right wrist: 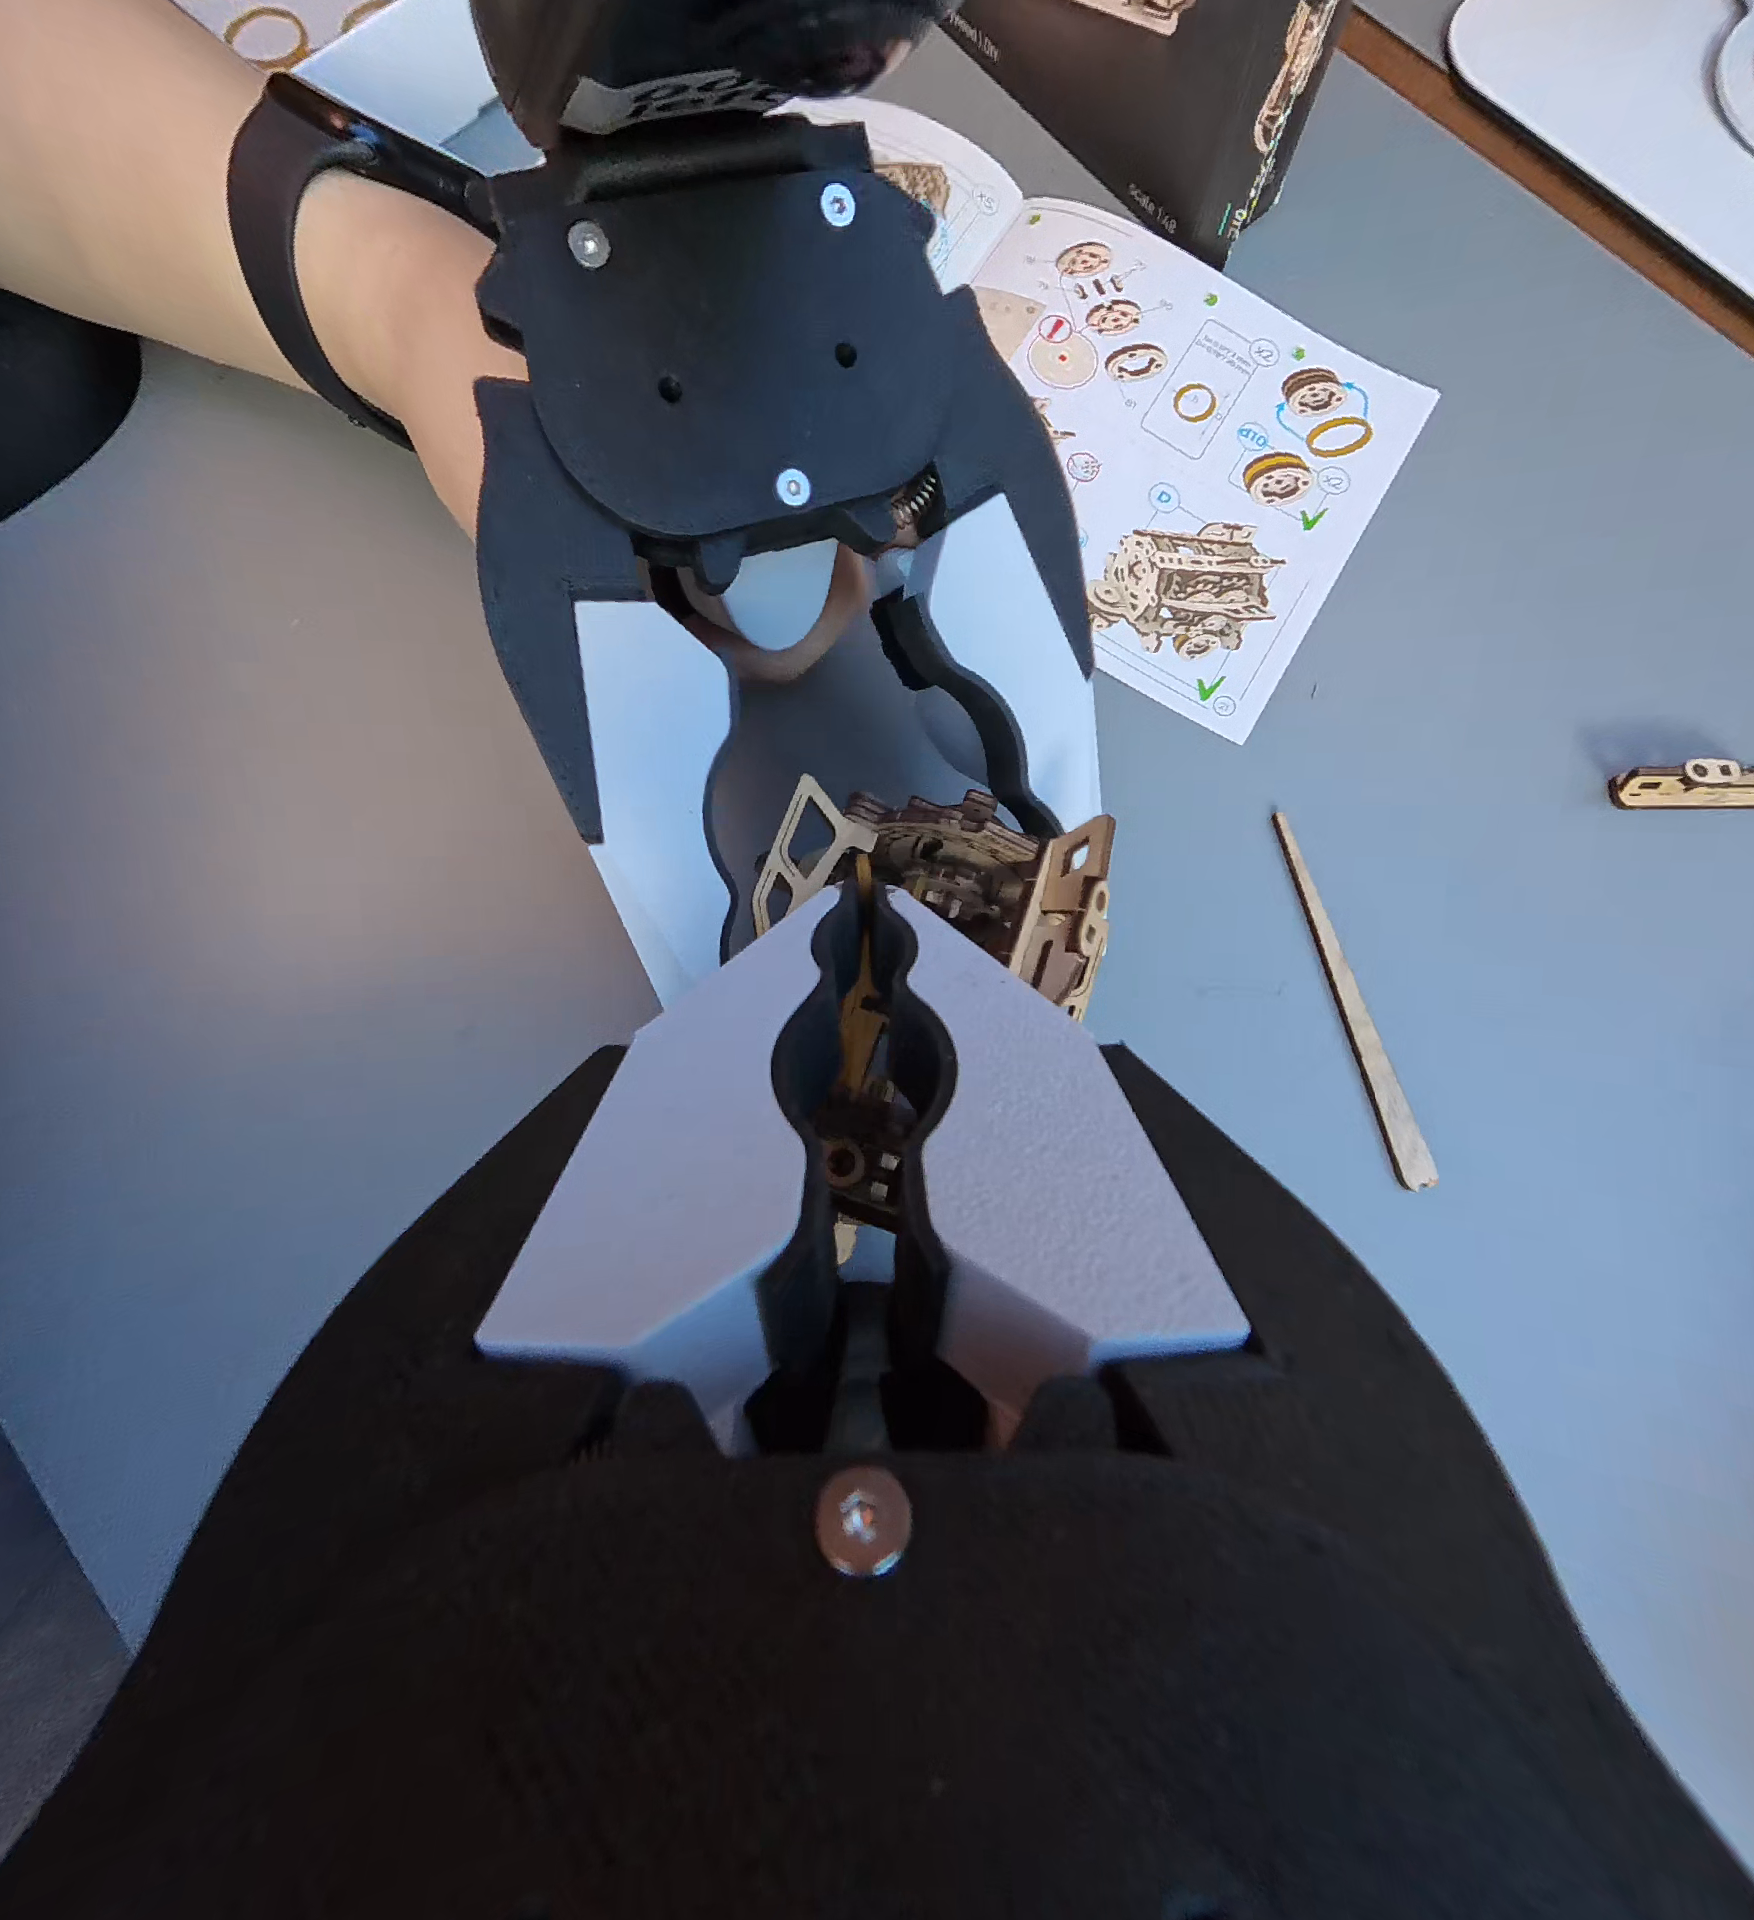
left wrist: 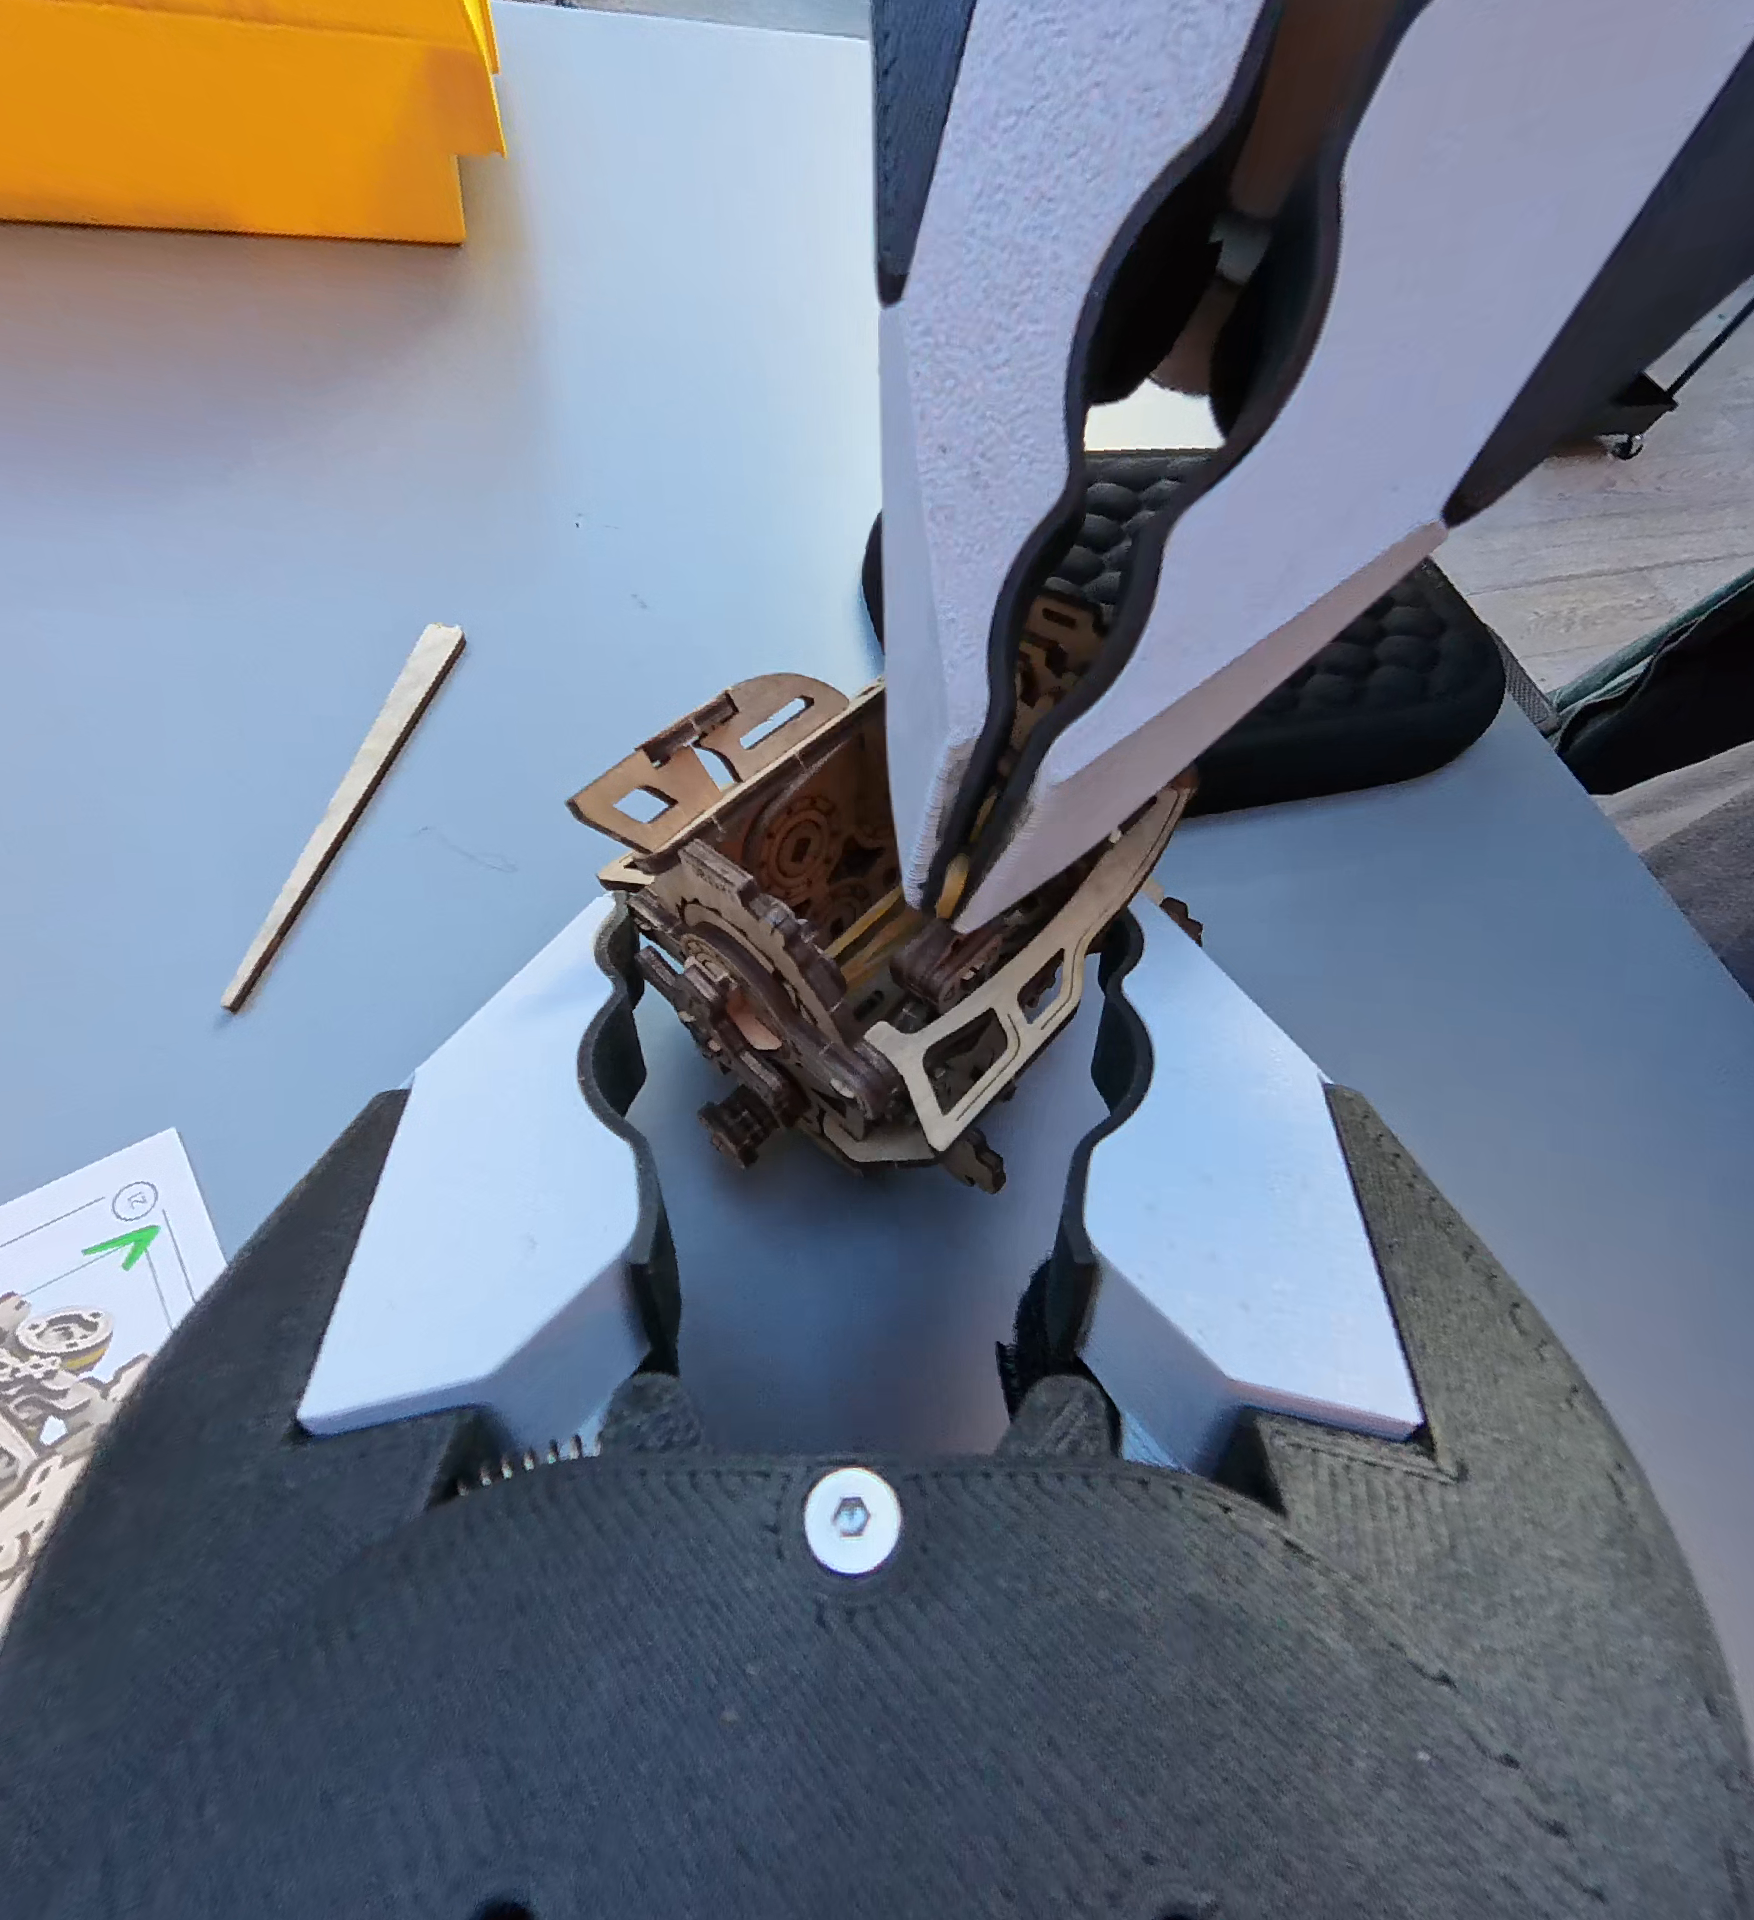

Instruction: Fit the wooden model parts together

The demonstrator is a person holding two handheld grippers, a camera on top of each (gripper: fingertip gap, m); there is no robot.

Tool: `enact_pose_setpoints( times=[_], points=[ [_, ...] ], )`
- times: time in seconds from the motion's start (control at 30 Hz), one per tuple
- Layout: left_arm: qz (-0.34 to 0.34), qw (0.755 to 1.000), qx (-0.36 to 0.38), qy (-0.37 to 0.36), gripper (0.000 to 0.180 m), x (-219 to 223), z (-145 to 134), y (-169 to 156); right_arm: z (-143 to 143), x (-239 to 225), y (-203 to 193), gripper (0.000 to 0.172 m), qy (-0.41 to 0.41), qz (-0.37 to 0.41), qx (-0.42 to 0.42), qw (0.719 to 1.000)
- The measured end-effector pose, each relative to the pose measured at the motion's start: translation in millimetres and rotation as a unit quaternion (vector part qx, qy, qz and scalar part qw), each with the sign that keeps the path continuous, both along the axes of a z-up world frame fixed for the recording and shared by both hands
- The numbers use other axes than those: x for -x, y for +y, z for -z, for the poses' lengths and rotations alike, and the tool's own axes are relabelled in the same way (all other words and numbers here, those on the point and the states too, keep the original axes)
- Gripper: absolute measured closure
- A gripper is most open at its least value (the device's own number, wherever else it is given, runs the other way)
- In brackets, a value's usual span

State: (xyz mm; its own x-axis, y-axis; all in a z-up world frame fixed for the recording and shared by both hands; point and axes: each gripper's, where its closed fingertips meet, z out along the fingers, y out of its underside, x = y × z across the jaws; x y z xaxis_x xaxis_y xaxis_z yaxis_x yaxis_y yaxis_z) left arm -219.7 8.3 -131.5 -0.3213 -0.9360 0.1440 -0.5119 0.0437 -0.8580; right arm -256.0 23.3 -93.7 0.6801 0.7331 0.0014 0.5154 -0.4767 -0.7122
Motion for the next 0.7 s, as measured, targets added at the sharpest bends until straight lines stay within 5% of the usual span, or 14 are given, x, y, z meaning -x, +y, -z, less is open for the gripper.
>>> enact_pose_setpoints(
  times=[0.7],
  points=[
    [-0.004,1.0,0.008,0.002,0.093,0,0,2,6,4,2,0.172,-0.004,-0.008,0.073,0.997]
  ],
)
